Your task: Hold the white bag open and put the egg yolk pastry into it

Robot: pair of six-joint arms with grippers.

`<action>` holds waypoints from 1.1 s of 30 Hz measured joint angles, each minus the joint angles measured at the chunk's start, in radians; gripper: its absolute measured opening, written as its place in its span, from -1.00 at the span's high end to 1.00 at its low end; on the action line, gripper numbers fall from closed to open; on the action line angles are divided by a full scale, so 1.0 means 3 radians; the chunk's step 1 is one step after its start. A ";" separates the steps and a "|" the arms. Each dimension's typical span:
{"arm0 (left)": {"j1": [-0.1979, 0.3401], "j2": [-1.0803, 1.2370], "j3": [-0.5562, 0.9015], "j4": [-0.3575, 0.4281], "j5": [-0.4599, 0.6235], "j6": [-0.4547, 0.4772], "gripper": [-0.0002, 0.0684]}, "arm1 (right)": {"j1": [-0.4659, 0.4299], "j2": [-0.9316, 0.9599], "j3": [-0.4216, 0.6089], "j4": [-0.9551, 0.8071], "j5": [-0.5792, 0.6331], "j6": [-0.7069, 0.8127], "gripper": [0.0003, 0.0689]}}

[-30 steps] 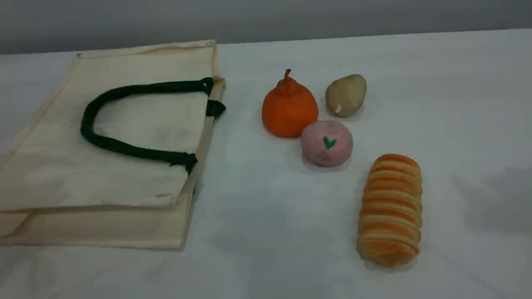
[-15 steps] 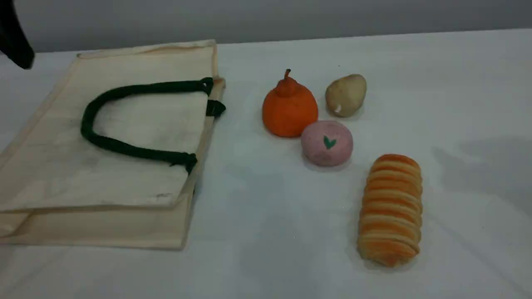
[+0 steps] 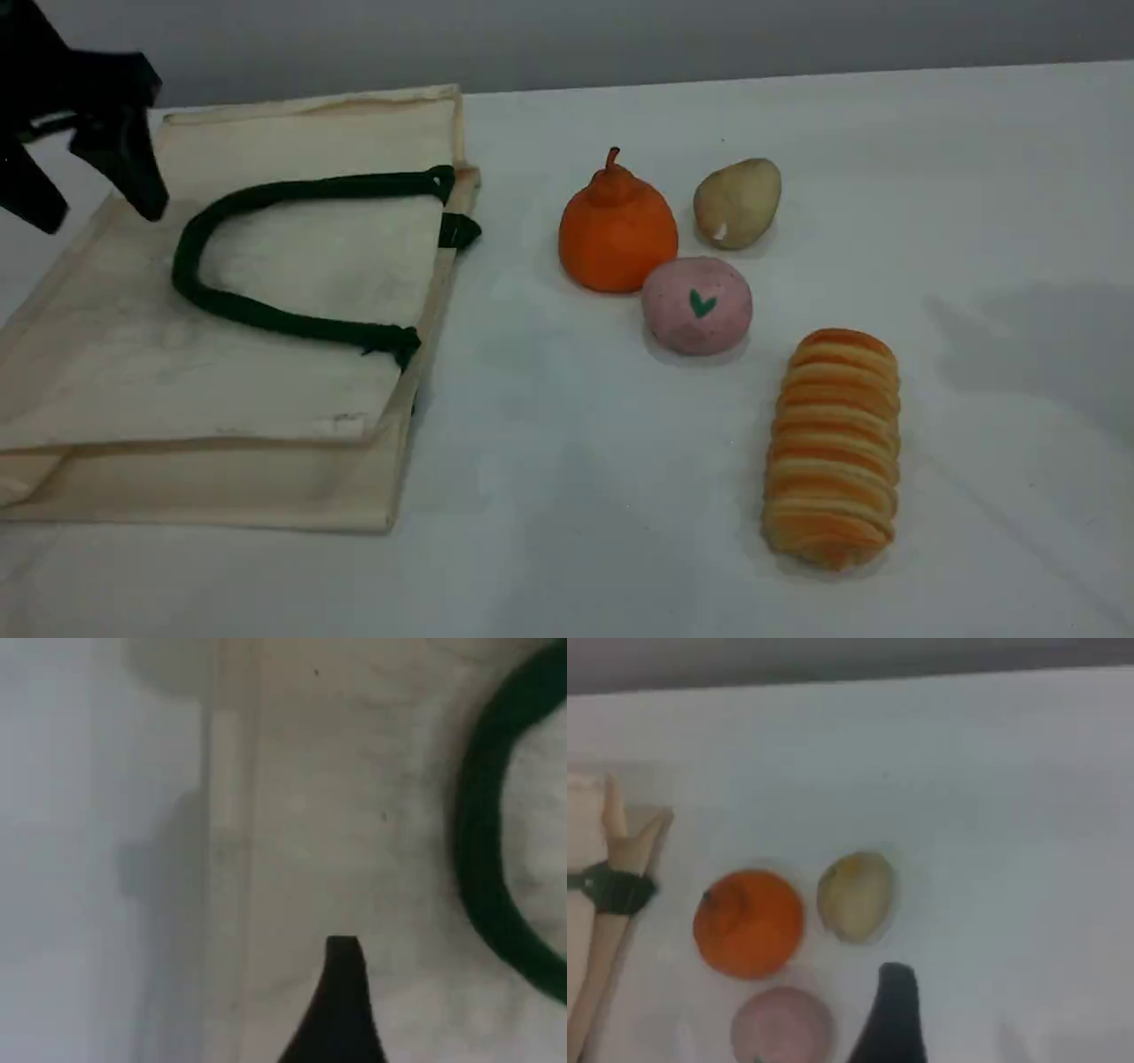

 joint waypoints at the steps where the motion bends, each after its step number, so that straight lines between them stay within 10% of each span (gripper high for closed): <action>1: 0.0000 0.0048 -0.0038 0.0000 -0.0004 0.0012 -0.64 | 0.0000 0.0000 0.0000 0.0000 -0.0025 0.0000 -0.70; 26: -0.0132 0.0618 -0.0135 0.0007 -0.0435 0.0081 -0.62 | 0.0000 0.0003 0.0000 0.0000 -0.0036 -0.0011 -0.70; 33: -0.0132 0.0725 -0.0132 0.0007 -0.0435 0.0081 -0.08 | 0.0000 0.0003 0.0000 0.0000 -0.0034 -0.0011 -0.70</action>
